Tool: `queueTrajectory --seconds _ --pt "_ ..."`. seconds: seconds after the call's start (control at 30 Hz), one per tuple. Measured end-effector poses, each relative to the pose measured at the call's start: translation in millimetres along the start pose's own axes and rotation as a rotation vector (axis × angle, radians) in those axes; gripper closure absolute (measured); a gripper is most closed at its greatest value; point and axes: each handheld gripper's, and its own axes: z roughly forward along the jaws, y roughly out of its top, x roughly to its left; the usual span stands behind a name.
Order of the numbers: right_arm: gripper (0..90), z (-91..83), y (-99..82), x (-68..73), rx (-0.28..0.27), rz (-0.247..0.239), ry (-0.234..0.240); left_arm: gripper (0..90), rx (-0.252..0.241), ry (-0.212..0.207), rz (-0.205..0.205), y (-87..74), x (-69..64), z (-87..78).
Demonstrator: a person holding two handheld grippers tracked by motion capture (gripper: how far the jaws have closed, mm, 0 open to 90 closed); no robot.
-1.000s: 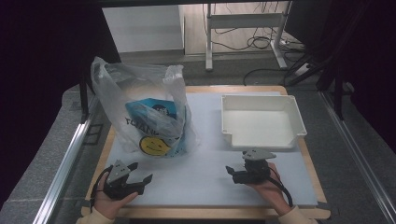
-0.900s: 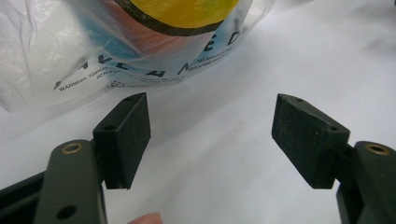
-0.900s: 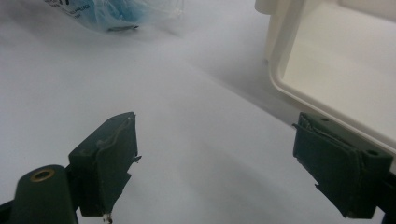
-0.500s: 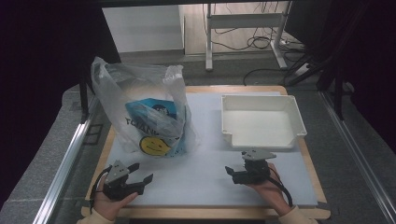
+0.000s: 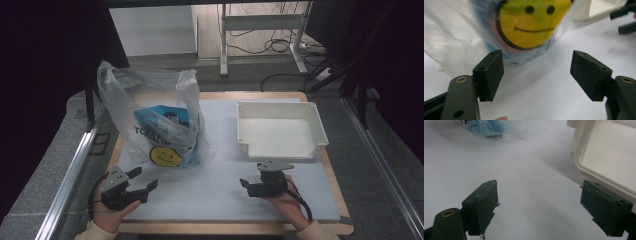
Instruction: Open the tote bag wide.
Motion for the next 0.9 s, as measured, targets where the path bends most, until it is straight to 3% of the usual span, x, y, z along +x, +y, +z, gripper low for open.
queueTrajectory --seconds 0.3,0.57,0.9 --pt "15.1 -0.4 0.6 1.1 -0.003 -0.006 -0.007 27.3 -0.063 0.008 0.01 12.4 5.6 -6.0" --pt "15.4 -1.1 -0.2 0.0 -0.003 -0.004 -0.007 27.8 -0.026 0.025 -0.039 27.0 10.2 -11.8" --pt "15.4 -1.8 -1.0 0.4 0.0 -0.005 -0.011 27.1 -0.042 0.009 -0.027 40.1 10.8 -20.4"
